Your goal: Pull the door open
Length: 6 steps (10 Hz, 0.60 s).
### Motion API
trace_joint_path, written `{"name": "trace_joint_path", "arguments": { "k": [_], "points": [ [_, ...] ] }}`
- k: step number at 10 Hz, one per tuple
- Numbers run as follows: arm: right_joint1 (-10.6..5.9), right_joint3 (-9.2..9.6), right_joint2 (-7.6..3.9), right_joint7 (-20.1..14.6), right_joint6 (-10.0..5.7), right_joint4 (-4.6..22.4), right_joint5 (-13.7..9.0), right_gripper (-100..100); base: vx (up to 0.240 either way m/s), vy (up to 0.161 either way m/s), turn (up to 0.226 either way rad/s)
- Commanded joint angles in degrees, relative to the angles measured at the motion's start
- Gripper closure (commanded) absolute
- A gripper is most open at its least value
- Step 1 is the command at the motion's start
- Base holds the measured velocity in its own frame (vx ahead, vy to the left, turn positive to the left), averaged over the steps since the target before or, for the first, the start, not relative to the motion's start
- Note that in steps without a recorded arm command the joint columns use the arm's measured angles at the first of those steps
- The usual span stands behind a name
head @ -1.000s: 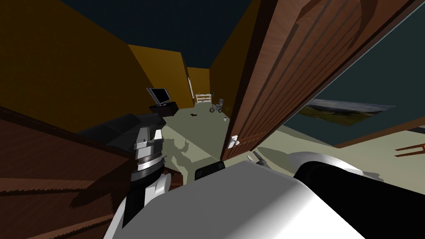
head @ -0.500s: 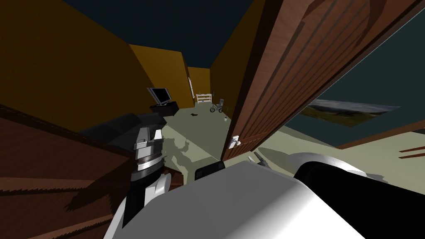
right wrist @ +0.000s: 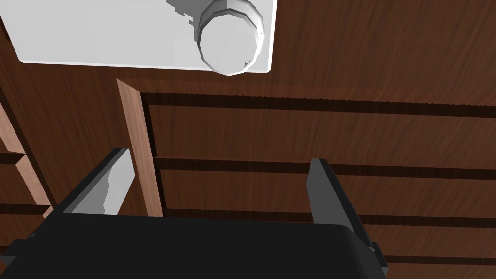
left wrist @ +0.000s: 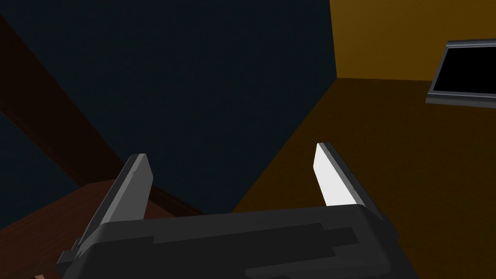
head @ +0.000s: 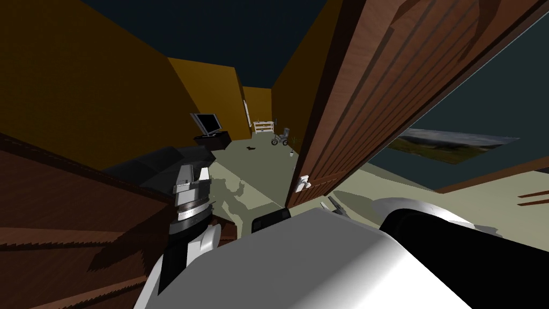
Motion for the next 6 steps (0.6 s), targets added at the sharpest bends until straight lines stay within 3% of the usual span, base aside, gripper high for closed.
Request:
{"name": "trace_joint_path", "arguments": {
  "k": [1,2,5,6],
  "points": [
    [0.00,0.00,0.00,0.0,0.00,0.0,0.0,-100,0.004,0.003,-0.010],
    [0.68,-0.07,0.66,0.4,-0.27,-0.2,-0.1,-100,-0.010,-0.010,0.040],
    [0.89,-0.09,0.87,0.5,-0.36,-0.2,-0.2,-100,0.002,0.002,0.001],
    [0.89,-0.09,0.87,0.5,-0.36,-0.2,-0.2,-100,0.014,0.021,0.114]
  ]
}}
